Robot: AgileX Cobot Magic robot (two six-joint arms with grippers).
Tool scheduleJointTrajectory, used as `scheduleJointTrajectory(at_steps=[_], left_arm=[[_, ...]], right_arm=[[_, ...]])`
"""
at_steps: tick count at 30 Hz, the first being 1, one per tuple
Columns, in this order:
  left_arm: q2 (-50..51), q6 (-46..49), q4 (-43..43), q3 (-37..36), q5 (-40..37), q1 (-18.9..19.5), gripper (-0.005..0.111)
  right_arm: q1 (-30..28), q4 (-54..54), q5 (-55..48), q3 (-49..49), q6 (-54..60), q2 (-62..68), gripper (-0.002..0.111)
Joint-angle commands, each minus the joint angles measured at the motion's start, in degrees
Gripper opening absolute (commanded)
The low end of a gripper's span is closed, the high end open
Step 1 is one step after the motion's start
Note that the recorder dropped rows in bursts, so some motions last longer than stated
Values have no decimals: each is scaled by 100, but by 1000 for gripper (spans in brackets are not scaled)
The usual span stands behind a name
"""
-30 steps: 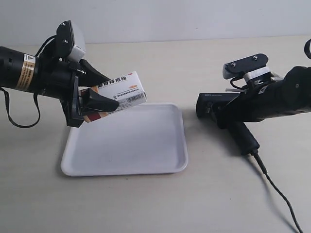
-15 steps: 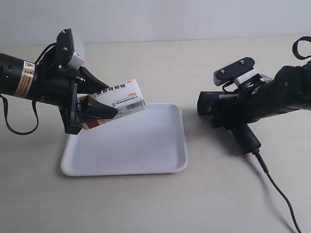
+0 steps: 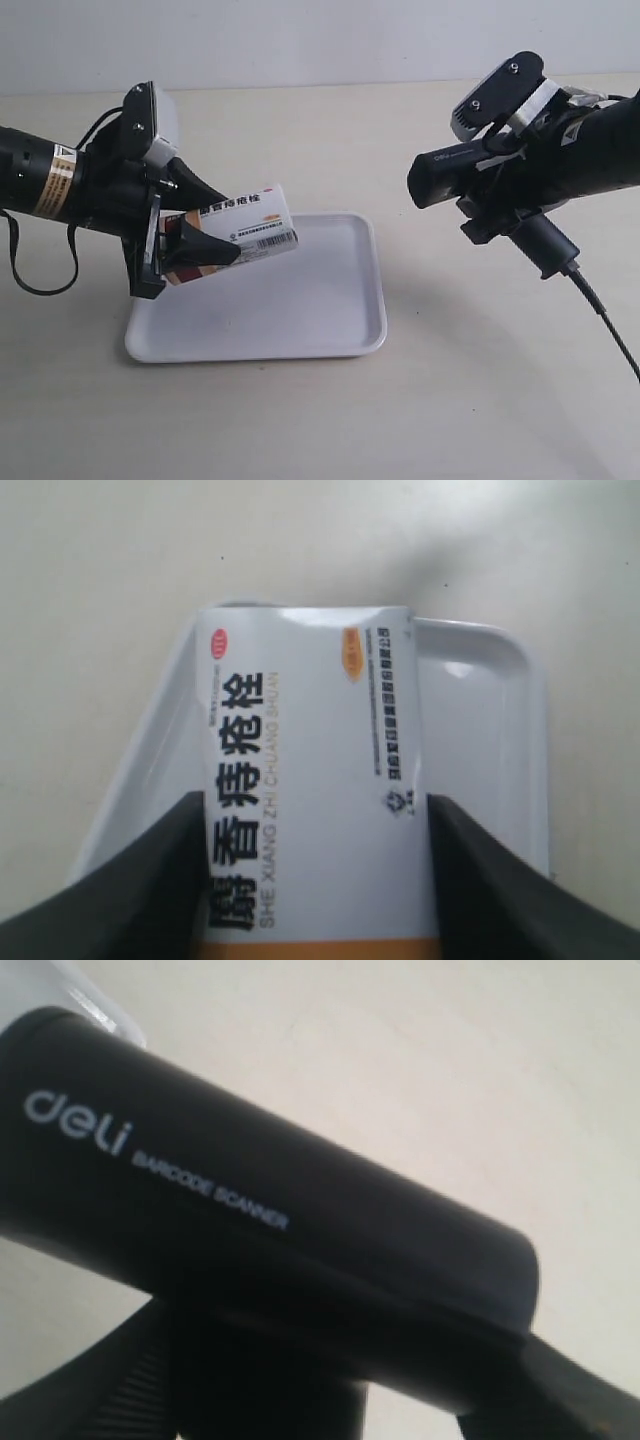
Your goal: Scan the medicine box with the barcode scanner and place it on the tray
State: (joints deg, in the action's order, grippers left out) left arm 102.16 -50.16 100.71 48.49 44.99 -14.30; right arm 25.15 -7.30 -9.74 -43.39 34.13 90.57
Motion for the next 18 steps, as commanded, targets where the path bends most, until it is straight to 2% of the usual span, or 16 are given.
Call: scheduleJointTrajectory(at_steps=[1,8,11,15,18], left_arm=[[179,46,-77,-28,29,-26,0],[407,27,-374,-28,-361,-26,0],[704,27,-374,-28,-501,-71,0],[980,66,-532,24,-1122,-229,0],[1123,55,-545,109,-1147,-243,2]], right_arm=[[-27,86,268,-47,-110,-52,0],[-27,50,422,-47,-1195,662,0],[-27,31,693,-47,-1441,1108,0],[-27,-22,1034,-47,-1724,1421,0],[-27,-22,1052,-47,-1771,1503,0]])
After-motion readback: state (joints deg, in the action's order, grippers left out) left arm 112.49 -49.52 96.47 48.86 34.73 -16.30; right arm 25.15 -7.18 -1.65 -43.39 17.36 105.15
